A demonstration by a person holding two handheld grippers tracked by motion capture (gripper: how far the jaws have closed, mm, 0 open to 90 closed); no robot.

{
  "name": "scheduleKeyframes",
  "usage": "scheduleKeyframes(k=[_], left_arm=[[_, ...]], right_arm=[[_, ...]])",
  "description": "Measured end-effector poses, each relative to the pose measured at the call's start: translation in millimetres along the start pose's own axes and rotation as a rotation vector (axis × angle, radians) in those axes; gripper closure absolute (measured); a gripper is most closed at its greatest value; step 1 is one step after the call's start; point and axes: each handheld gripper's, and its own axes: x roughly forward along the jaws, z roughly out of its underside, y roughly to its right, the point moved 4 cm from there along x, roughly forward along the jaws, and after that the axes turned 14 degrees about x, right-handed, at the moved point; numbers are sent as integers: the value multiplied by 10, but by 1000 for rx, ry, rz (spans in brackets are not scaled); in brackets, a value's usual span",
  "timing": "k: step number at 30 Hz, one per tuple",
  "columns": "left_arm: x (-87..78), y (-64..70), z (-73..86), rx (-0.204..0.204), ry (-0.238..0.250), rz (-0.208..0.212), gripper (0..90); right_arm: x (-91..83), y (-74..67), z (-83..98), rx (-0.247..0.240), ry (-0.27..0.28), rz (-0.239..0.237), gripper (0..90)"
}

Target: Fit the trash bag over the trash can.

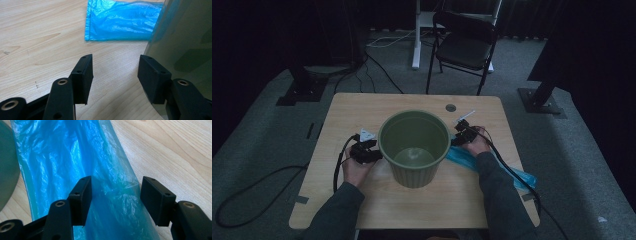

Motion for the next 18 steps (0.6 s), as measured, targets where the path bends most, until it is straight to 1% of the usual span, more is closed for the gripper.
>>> scheduleKeyframes(k=[3, 6, 7, 12, 14, 15, 16, 18], left_arm=[[3, 0, -2, 0, 1, -1, 461], [3, 1, -2, 1, -2, -1, 461], [4, 2, -2, 0, -2, -1, 461], [9, 6, 0, -2, -6, 2, 461], [11, 7, 0, -3, -6, 2, 461], [14, 8, 0, -4, -7, 2, 461], [15, 8, 0, -3, -7, 3, 461], [18, 8, 0, -3, -8, 3, 461]], right_arm=[[0, -4, 3, -10, 0, 12, 437], [5, -22, 13, -43, 5, 40, 458], [6, -30, 18, -54, 7, 52, 478], [-8, -43, 23, -74, 0, 44, 558], [-10, -42, 23, -76, -1, 44, 573], [-11, -44, 23, -76, -2, 43, 587], [-16, -42, 22, -80, -6, 42, 619], [-20, -40, 23, -83, -9, 42, 641]])
